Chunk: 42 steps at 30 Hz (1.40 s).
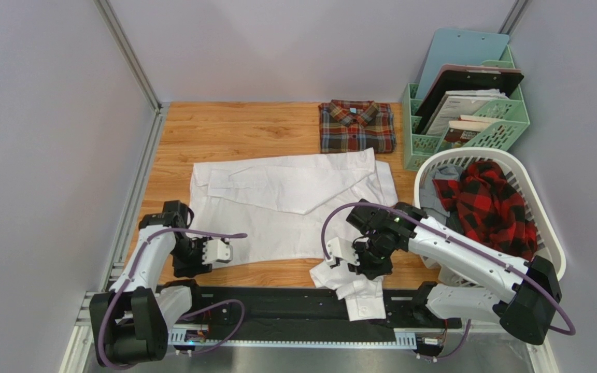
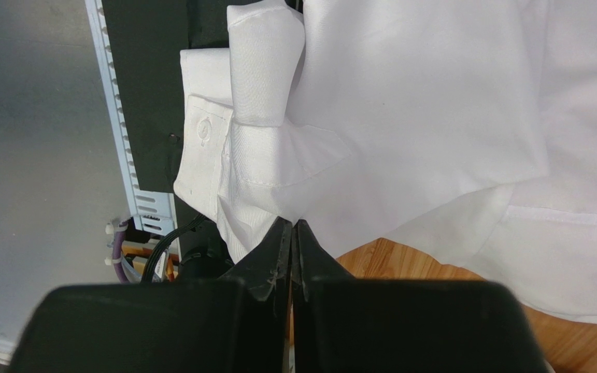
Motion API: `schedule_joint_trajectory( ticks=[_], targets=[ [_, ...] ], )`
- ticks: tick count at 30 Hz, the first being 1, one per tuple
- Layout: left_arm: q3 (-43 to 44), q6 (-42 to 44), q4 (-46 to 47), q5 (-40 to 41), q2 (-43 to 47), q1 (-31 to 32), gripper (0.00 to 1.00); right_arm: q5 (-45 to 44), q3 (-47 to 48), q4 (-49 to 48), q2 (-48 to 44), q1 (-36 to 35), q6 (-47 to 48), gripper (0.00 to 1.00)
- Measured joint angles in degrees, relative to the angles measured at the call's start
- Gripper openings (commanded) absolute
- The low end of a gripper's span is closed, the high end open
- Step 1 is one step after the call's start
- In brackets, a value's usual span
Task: Fold and stack the long sleeve shirts
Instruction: Fold the shirt
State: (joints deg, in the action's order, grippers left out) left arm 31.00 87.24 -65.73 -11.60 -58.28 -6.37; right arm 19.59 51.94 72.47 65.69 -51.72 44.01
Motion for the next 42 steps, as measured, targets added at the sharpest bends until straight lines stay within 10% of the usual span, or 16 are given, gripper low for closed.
schedule_joint_trajectory(
  ticks=[15, 22, 42],
  targets=[
    [-2.8, 1.6, 6.1, 2.6, -1.5, 10.9, 0.50, 0.3, 3.5, 1.1, 0.2, 6.6, -0.2, 0.00],
    [-3.2, 1.2, 10.4, 6.5, -1.5, 11.9, 0.00, -0.1, 4.9, 1.6, 0.6, 7.8, -0.2, 0.00],
    [23.5, -4.6, -5.9, -7.0, -10.4, 3.6, 0.00, -6.0, 32.7, 6.1, 3.0, 18.0, 3.5, 0.00]
  ],
)
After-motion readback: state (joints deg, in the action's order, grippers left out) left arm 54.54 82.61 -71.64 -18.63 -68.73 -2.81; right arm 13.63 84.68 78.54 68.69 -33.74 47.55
